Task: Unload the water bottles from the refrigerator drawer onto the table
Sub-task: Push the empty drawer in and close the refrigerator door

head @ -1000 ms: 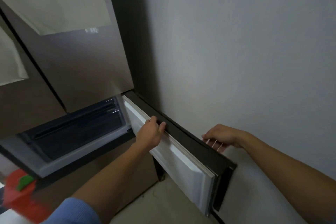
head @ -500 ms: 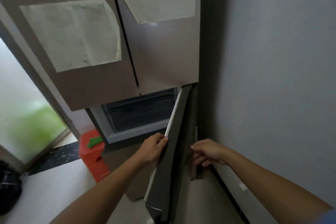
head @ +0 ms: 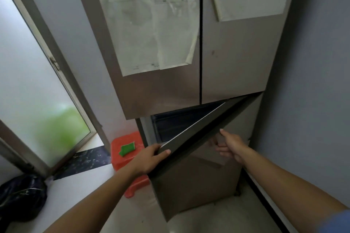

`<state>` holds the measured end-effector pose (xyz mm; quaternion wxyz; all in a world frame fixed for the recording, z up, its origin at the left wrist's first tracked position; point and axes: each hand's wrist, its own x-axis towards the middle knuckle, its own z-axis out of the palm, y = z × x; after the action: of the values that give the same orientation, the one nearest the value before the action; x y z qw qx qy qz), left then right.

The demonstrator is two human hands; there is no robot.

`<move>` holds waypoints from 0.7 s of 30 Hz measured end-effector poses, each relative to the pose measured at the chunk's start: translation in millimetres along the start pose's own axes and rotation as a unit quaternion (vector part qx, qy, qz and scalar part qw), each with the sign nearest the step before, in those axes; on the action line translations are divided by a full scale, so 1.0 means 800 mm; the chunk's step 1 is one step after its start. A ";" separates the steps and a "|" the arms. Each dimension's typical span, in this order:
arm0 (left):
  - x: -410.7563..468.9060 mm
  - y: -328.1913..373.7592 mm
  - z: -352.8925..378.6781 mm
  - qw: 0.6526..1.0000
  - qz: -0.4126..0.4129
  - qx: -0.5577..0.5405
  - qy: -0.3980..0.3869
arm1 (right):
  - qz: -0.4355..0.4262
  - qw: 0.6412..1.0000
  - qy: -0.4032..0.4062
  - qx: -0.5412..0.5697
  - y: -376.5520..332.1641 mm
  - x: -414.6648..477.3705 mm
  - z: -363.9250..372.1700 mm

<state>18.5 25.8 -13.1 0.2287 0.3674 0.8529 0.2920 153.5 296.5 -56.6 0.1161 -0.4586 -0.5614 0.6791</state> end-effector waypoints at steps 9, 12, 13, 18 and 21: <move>0.037 -0.070 -0.036 0.933 -0.102 -0.270 0.214 | 0.020 0.997 0.035 0.067 -0.036 0.039 0.094; 0.055 -0.074 -0.032 0.903 -0.130 -0.337 0.231 | 0.027 0.995 0.040 0.083 -0.040 0.063 0.118; 0.063 -0.078 -0.029 0.902 -0.135 -0.337 0.235 | 0.026 0.995 0.045 0.088 -0.044 0.068 0.125; 0.112 -0.099 -0.024 0.909 -0.185 -0.271 0.258 | 0.036 0.992 0.023 0.120 -0.061 0.088 0.147; 0.136 -0.105 -0.018 0.910 -0.205 -0.250 0.258 | 0.045 0.992 0.007 0.120 -0.068 0.098 0.153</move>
<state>-99.8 57.0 -77.3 0.1399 0.0268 0.8378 0.5271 -1.2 287.3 -54.3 0.1434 -0.4705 -0.4541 0.7429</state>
